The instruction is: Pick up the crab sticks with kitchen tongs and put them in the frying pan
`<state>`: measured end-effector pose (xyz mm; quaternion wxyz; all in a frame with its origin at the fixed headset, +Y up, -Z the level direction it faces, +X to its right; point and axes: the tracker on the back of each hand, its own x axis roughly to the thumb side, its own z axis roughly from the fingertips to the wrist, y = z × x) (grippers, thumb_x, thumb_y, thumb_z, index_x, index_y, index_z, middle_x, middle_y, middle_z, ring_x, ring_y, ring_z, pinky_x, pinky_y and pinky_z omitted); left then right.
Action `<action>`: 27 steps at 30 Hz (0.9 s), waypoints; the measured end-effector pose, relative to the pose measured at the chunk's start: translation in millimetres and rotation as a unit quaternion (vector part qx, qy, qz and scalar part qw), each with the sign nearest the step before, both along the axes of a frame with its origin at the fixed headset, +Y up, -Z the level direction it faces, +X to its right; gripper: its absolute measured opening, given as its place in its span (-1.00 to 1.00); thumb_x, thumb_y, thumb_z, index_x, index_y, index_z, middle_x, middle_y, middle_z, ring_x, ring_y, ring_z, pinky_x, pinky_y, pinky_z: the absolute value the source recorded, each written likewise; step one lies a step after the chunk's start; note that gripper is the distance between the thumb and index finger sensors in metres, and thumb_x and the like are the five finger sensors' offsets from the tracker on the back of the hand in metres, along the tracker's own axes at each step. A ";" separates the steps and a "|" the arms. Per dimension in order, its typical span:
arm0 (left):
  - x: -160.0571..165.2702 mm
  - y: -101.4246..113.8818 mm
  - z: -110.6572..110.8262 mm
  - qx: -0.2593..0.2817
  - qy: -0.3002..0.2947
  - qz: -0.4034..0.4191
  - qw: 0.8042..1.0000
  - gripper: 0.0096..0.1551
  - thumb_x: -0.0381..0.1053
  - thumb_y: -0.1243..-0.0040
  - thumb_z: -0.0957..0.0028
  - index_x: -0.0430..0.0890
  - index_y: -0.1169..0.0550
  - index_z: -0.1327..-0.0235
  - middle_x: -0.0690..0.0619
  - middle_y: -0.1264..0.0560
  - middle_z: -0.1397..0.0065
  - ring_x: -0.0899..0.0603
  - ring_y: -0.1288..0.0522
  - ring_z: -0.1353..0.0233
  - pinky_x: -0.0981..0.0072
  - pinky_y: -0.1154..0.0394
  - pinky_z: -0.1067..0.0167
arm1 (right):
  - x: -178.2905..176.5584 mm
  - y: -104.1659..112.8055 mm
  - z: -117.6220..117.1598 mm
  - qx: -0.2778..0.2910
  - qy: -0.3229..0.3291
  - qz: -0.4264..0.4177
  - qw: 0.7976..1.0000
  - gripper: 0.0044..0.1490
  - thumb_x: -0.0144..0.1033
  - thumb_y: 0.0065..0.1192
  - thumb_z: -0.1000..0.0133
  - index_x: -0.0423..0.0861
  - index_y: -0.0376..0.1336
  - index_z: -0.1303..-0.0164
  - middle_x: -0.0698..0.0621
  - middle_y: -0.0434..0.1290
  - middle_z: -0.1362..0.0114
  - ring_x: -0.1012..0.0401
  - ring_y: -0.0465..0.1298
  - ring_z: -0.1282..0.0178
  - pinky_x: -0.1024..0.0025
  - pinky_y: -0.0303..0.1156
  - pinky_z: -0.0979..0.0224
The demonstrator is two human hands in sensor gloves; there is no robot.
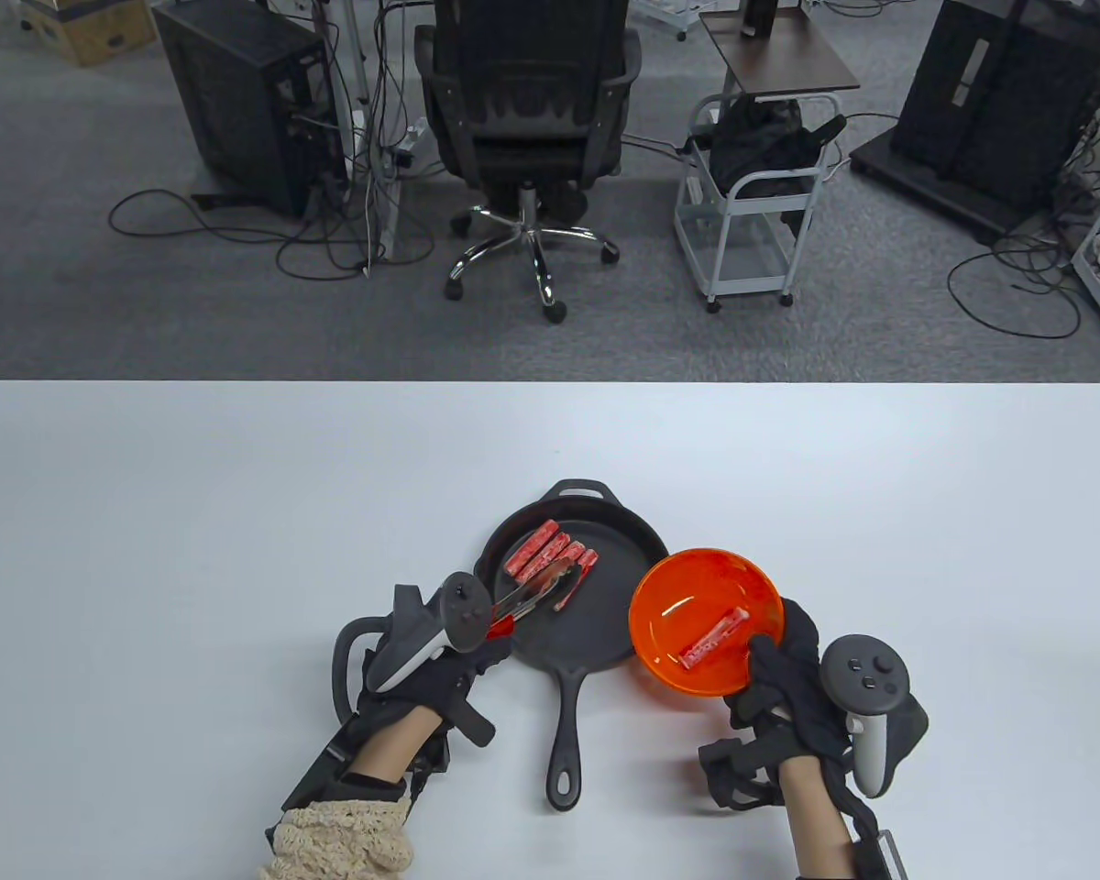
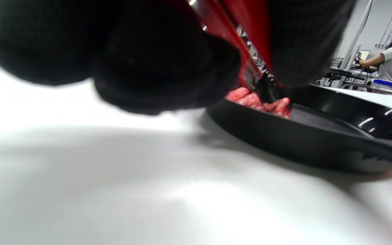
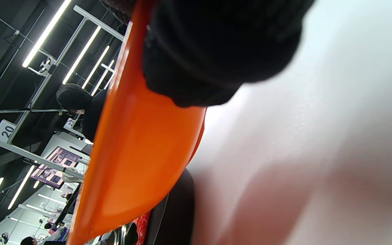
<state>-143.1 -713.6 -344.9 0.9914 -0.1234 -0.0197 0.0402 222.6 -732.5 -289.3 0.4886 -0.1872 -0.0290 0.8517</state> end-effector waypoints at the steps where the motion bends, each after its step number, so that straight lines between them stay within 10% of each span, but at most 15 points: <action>1: -0.1 -0.2 0.0 0.000 0.000 0.001 1.000 -0.15 0.46 -0.29 -0.08 -0.21 -0.66 -0.26 0.09 -0.78 0.18 0.01 -0.75 0.42 0.11 -0.69 0.33 | -0.1 0.0 -0.1 0.000 0.000 0.000 1.000 -0.22 -0.38 0.00 -0.20 -0.27 -0.06 -0.63 -0.38 0.38 -0.43 0.15 0.69 0.42 0.71 0.72 0.51; 27: 16.0 47.0 25.1 0.110 -0.052 0.024 0.992 -0.11 0.49 -0.25 -0.09 -0.20 -0.63 -0.31 0.10 -0.77 0.15 0.02 -0.75 0.40 0.13 -0.70 0.31 | -0.7 -0.8 -0.3 -0.001 0.001 0.001 1.000 -0.22 -0.38 0.00 -0.20 -0.27 -0.06 -0.63 -0.38 0.38 -0.43 0.15 0.69 0.42 0.71 0.72 0.51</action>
